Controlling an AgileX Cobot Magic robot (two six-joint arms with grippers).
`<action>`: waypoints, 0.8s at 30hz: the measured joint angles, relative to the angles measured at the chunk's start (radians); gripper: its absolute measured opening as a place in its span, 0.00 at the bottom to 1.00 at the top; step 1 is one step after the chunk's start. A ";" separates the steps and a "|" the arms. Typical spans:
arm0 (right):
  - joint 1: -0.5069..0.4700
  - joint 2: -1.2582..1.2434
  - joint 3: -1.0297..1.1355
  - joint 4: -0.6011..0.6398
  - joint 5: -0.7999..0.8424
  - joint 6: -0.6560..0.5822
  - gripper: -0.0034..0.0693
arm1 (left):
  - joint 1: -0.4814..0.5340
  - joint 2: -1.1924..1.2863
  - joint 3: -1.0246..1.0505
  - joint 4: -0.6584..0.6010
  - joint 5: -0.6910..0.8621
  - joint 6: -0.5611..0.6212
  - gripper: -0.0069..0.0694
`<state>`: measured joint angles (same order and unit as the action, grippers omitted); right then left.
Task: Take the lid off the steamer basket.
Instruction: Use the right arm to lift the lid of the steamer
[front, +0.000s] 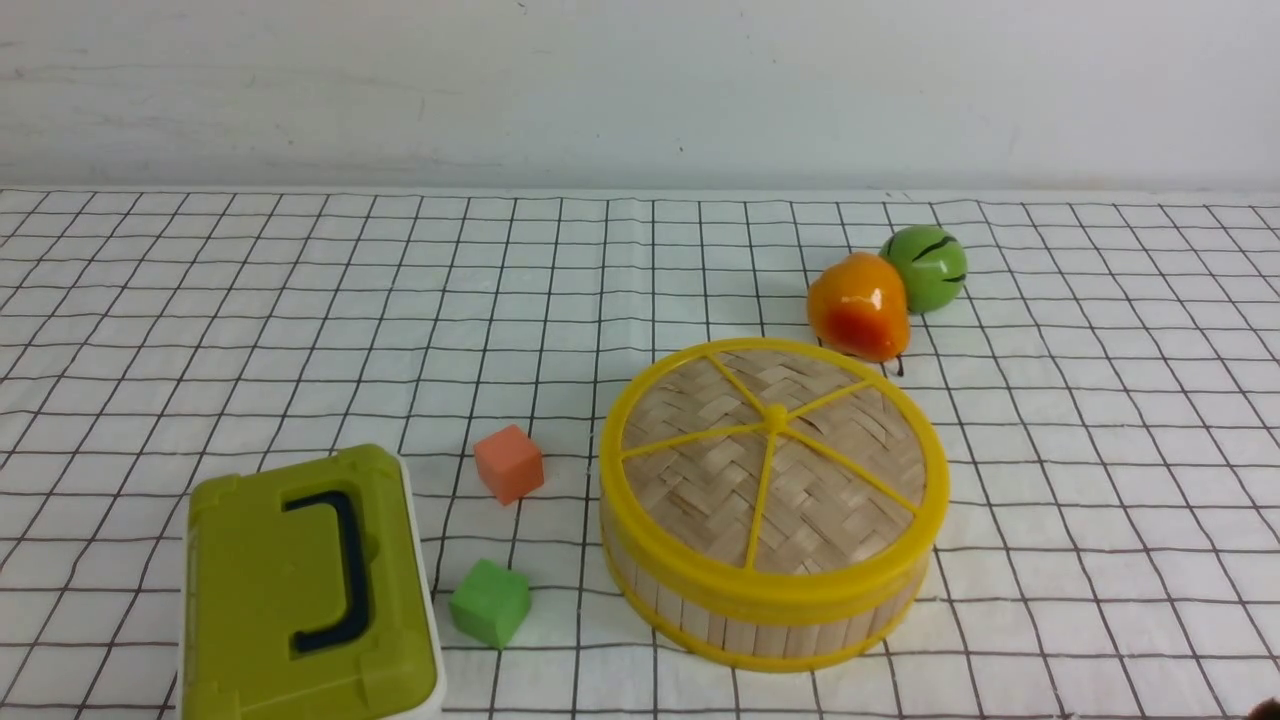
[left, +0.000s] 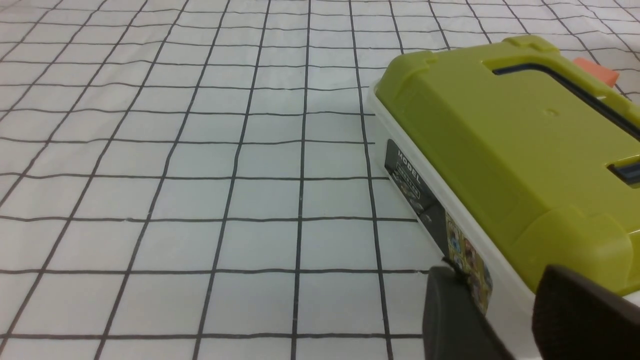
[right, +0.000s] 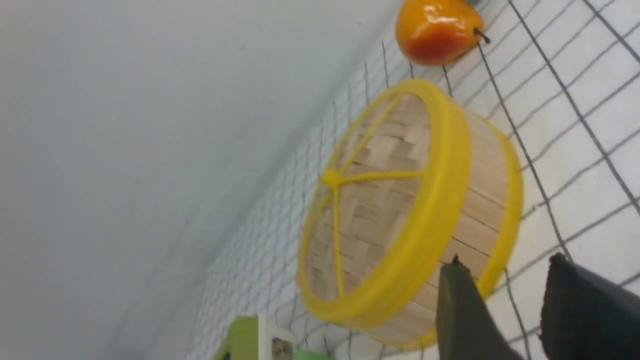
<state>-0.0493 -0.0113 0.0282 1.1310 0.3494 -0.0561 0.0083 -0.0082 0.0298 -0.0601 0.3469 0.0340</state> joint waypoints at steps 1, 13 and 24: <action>0.000 0.000 0.000 0.003 -0.005 -0.005 0.38 | 0.000 0.000 0.000 0.000 0.000 0.000 0.40; 0.000 0.092 -0.208 -0.024 -0.043 -0.443 0.22 | 0.000 0.000 0.000 -0.001 0.000 0.000 0.40; 0.021 0.793 -0.957 -0.387 0.667 -0.630 0.02 | 0.000 0.000 0.000 0.000 0.000 0.000 0.40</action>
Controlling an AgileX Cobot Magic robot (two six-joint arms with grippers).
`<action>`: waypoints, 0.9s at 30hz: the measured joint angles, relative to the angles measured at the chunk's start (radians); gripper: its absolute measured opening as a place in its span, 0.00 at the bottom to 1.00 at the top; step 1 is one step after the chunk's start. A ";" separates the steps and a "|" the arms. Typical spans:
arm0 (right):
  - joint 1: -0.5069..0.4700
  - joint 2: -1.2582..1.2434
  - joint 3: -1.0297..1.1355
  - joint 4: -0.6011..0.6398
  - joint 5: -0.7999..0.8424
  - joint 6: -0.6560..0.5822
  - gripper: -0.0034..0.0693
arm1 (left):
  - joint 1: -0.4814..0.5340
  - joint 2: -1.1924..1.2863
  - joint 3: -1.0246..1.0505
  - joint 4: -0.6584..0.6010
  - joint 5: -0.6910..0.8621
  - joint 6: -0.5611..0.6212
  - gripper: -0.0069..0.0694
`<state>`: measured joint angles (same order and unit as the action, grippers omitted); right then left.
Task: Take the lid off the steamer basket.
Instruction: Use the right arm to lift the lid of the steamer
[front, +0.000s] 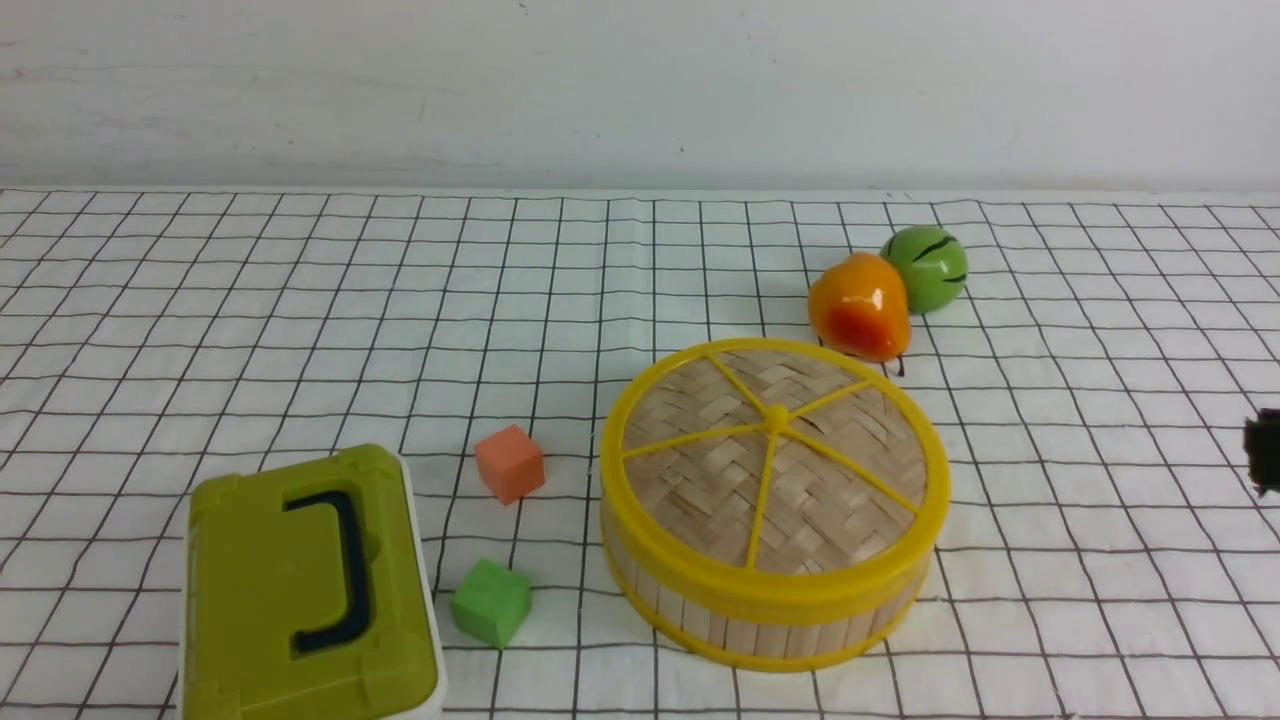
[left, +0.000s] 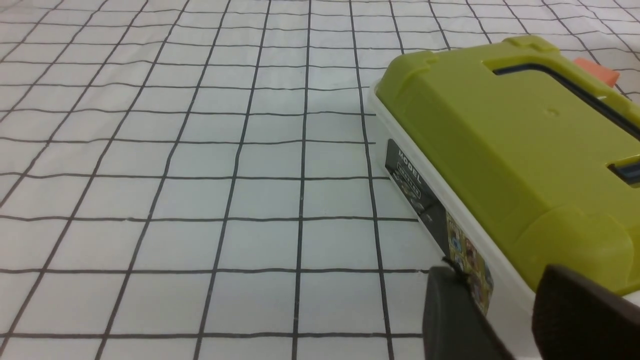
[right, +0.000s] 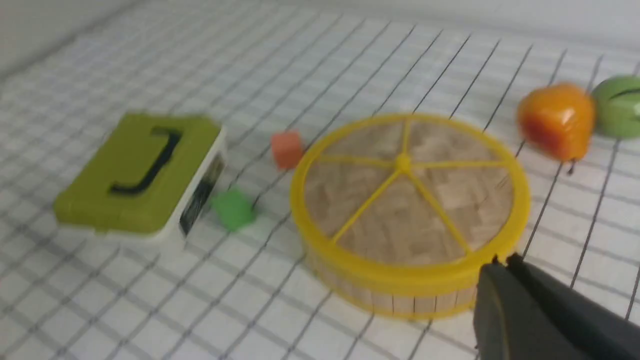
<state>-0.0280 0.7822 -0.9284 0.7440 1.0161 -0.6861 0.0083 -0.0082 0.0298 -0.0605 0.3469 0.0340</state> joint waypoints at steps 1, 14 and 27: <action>0.034 0.097 -0.096 -0.061 0.073 -0.001 0.03 | 0.000 0.000 0.000 0.000 0.000 0.000 0.40; 0.467 0.651 -0.540 -0.668 0.231 0.365 0.05 | 0.000 0.000 0.000 0.001 0.000 0.000 0.40; 0.497 1.055 -0.851 -0.589 0.176 0.440 0.53 | 0.000 0.000 0.000 0.001 0.000 0.000 0.40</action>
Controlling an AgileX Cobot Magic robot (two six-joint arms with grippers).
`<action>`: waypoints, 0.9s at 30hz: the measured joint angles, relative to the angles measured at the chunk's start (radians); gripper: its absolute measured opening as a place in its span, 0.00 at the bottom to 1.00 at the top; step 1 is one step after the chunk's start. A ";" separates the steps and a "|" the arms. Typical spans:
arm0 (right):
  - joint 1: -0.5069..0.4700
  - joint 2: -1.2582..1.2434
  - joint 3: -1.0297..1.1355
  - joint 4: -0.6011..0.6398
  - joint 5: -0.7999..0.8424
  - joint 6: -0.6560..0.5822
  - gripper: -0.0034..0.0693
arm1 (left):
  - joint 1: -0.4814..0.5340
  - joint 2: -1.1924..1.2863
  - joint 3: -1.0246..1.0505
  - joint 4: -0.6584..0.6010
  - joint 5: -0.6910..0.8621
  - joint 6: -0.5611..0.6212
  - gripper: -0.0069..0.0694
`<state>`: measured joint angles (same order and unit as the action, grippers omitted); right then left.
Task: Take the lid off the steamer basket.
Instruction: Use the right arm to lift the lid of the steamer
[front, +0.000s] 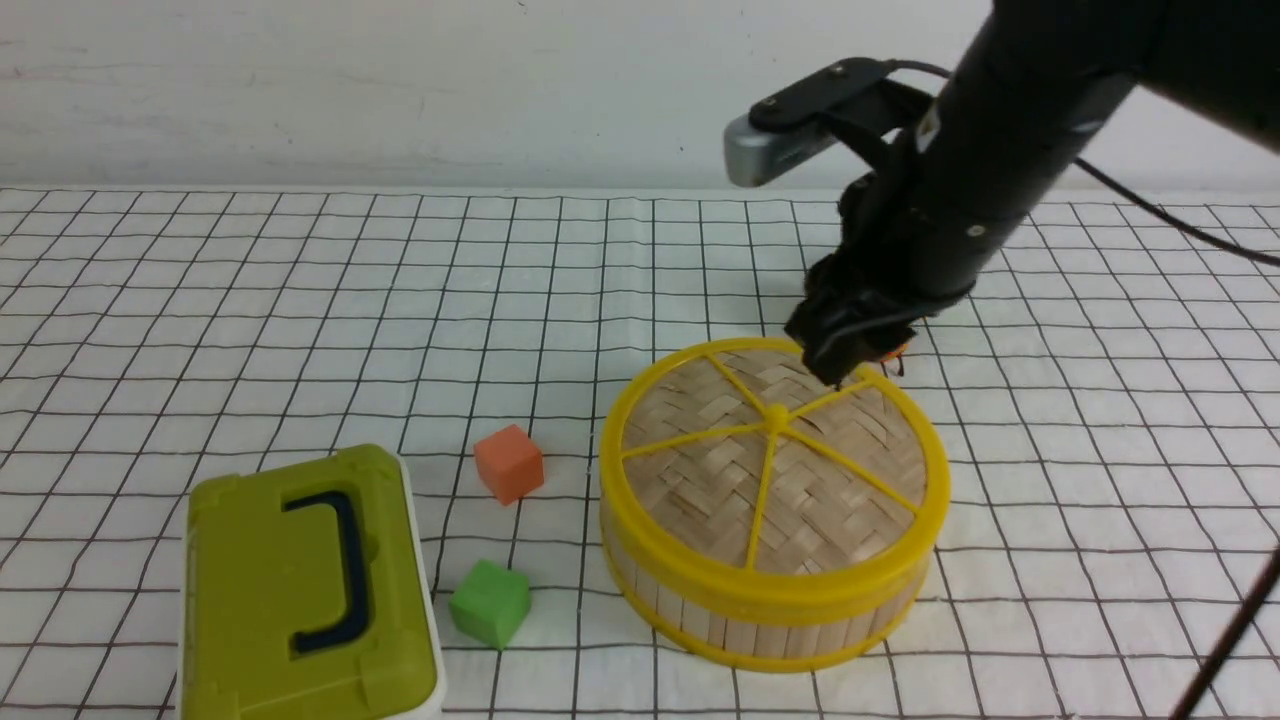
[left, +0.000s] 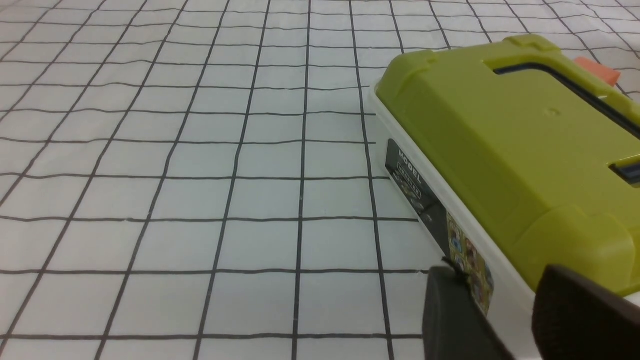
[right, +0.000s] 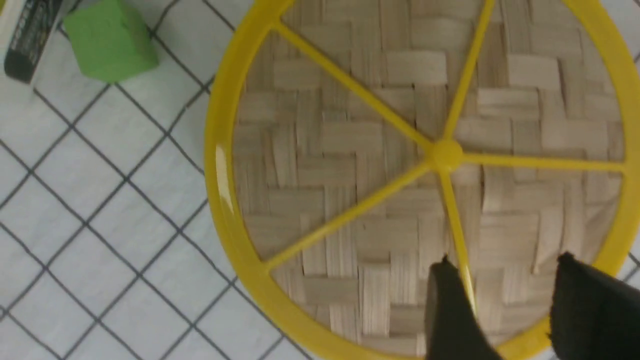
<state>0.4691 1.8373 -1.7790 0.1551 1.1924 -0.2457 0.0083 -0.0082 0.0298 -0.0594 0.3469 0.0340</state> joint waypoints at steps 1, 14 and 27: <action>0.000 0.009 -0.002 0.002 -0.002 0.000 0.54 | 0.000 0.000 0.000 0.000 0.000 0.000 0.40; 0.000 0.197 -0.034 -0.001 -0.101 0.001 0.53 | 0.000 0.000 0.000 0.000 0.000 0.000 0.40; -0.004 0.115 -0.058 -0.009 -0.004 0.002 0.19 | 0.000 0.000 0.000 0.000 0.000 0.000 0.40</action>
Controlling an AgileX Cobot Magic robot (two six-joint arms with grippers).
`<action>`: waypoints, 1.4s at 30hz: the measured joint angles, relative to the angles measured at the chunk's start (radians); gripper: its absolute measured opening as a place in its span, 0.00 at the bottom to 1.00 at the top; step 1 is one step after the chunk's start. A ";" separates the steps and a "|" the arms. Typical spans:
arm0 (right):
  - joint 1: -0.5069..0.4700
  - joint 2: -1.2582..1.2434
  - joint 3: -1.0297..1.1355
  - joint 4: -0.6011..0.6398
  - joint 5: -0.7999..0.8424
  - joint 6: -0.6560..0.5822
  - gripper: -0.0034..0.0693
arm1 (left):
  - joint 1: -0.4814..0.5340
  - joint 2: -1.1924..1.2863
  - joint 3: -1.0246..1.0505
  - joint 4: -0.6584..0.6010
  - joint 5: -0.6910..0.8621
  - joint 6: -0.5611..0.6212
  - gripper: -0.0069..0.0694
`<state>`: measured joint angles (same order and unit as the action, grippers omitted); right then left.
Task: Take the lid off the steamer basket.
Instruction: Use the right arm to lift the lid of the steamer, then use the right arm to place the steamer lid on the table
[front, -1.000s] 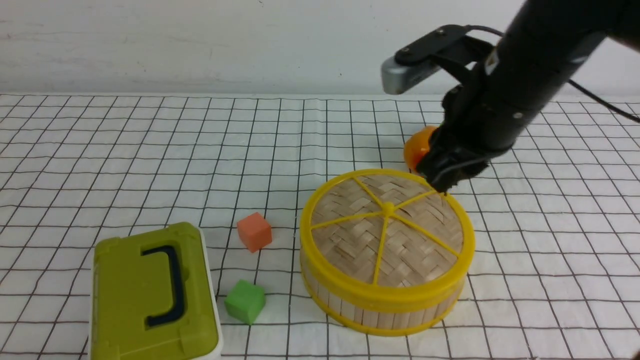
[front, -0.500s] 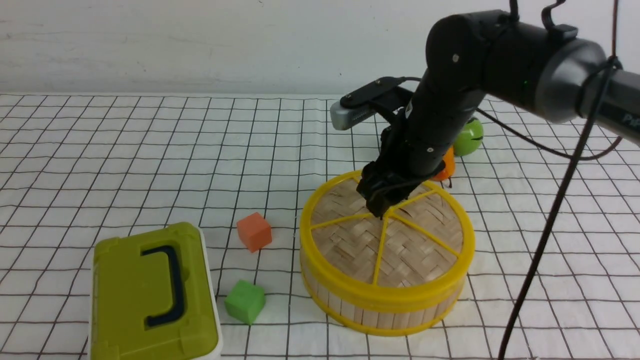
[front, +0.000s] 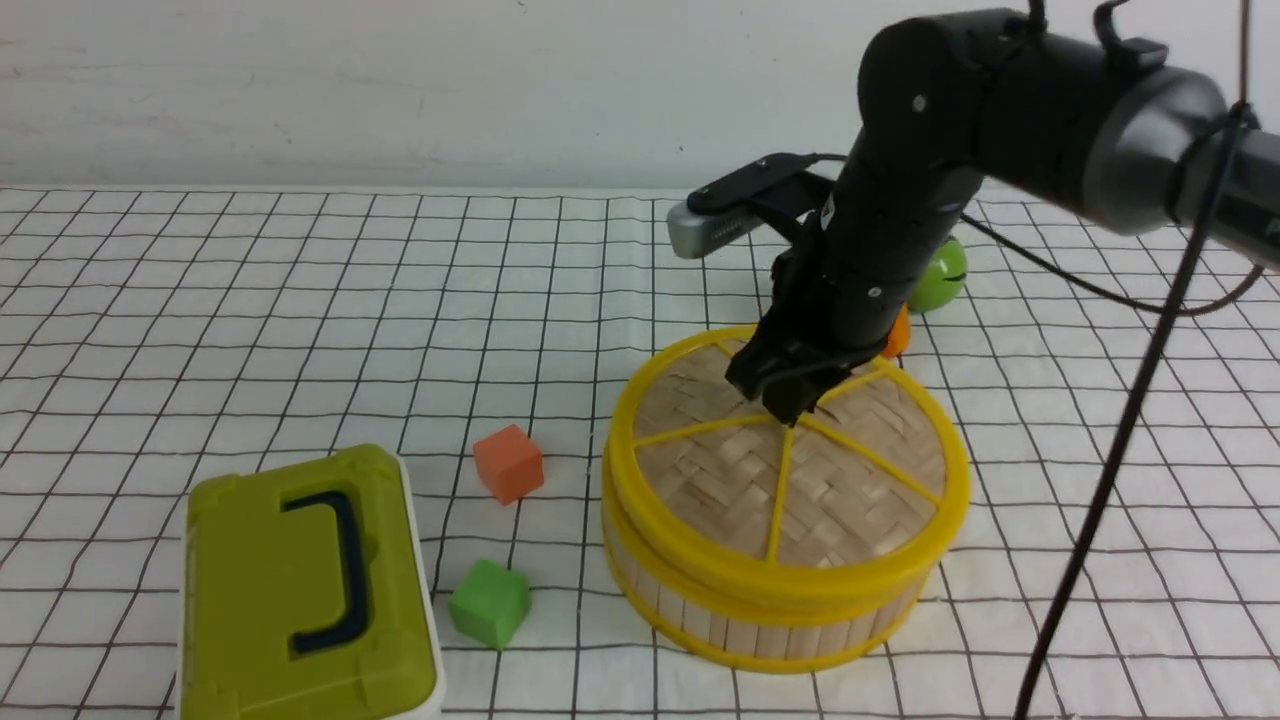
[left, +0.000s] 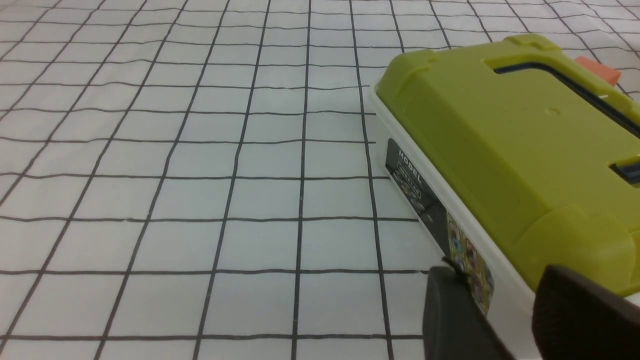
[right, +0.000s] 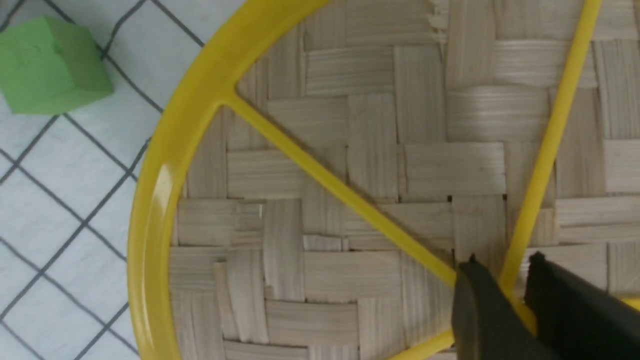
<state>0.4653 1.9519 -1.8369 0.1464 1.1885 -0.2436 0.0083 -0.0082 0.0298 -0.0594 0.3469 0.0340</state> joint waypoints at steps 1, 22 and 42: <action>-0.006 -0.030 -0.004 -0.007 0.010 0.000 0.19 | 0.000 0.000 0.000 0.000 0.000 0.000 0.40; -0.548 -0.218 0.288 0.022 -0.123 0.000 0.19 | 0.000 0.000 0.000 0.000 0.000 0.000 0.40; -0.548 -0.025 0.443 0.042 -0.359 0.023 0.28 | 0.000 0.000 0.000 0.000 0.000 0.000 0.40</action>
<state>-0.0826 1.9272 -1.3937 0.1886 0.8292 -0.2206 0.0083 -0.0082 0.0298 -0.0594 0.3469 0.0340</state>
